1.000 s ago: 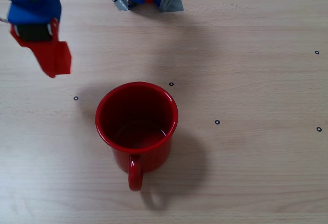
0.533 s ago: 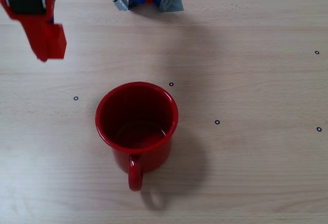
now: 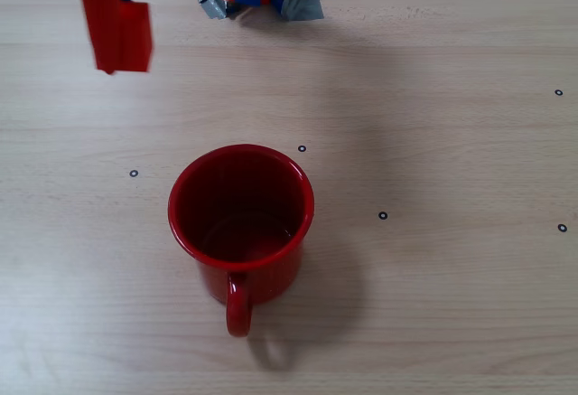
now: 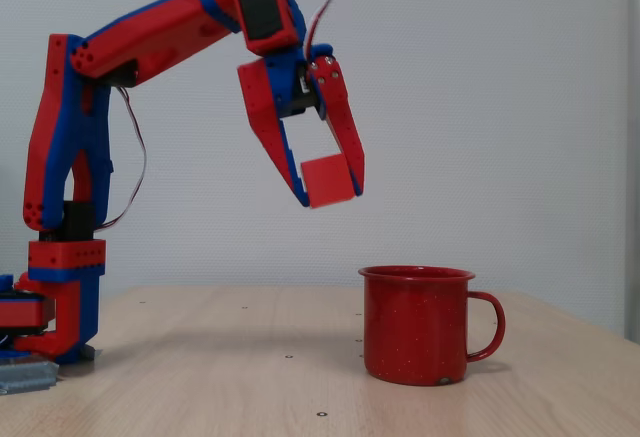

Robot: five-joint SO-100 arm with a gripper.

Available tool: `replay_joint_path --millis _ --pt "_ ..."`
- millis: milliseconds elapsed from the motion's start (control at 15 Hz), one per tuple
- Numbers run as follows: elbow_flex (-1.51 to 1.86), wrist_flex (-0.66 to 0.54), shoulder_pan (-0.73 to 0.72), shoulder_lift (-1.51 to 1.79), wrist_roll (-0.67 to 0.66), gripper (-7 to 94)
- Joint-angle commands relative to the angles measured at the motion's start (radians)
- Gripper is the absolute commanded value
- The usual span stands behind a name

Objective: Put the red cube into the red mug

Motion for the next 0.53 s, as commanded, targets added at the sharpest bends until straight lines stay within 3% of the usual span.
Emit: replay_joint_path --millis 0,467 --pt "-0.084 0.009 -0.055 0.124 0.026 0" --pt "-0.153 0.055 -0.272 0.098 0.13 0"
